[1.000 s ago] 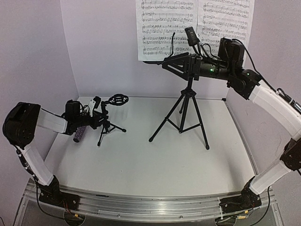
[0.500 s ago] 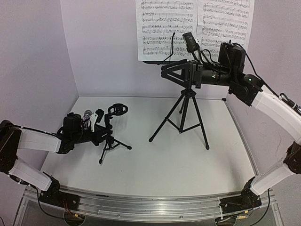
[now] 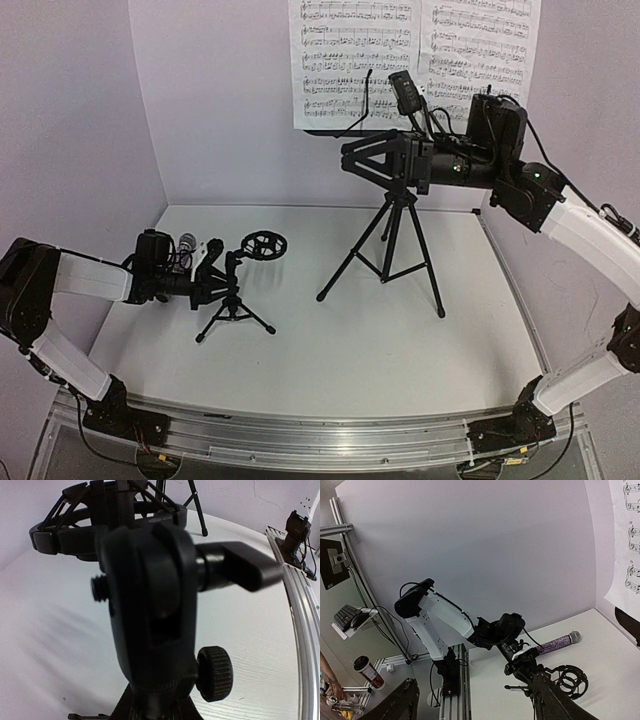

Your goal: Set up the instrument practice props

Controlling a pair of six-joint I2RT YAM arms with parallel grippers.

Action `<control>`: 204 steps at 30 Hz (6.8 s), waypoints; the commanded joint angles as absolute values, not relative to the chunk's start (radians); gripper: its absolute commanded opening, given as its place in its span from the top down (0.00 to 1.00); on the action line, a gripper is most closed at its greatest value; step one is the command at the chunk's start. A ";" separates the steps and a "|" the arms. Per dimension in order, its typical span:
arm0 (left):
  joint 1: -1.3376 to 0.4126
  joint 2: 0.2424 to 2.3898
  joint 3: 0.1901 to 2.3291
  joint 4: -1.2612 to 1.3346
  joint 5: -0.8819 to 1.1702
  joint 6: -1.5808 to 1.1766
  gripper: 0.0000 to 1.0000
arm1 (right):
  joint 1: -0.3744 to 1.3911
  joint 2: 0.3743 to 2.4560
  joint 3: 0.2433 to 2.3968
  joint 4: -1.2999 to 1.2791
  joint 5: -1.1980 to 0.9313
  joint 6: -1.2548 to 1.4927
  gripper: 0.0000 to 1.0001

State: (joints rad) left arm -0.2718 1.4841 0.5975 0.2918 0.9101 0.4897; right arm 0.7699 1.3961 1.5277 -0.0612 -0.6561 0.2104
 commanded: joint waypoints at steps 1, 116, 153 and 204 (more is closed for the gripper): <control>-0.254 1.491 0.628 0.144 1.023 0.732 0.99 | 0.782 1.368 1.528 -0.037 -0.629 0.207 0.24; -0.299 1.120 0.866 -0.267 0.894 0.499 1.00 | 1.079 2.175 1.448 0.228 -0.062 -0.179 0.33; -0.317 1.052 0.967 -0.349 1.080 0.522 1.00 | 1.052 2.339 1.579 -0.002 -0.034 -0.312 1.00; -0.535 0.950 0.635 0.155 0.442 0.031 1.00 | 1.103 2.047 1.367 0.151 0.132 -0.078 0.07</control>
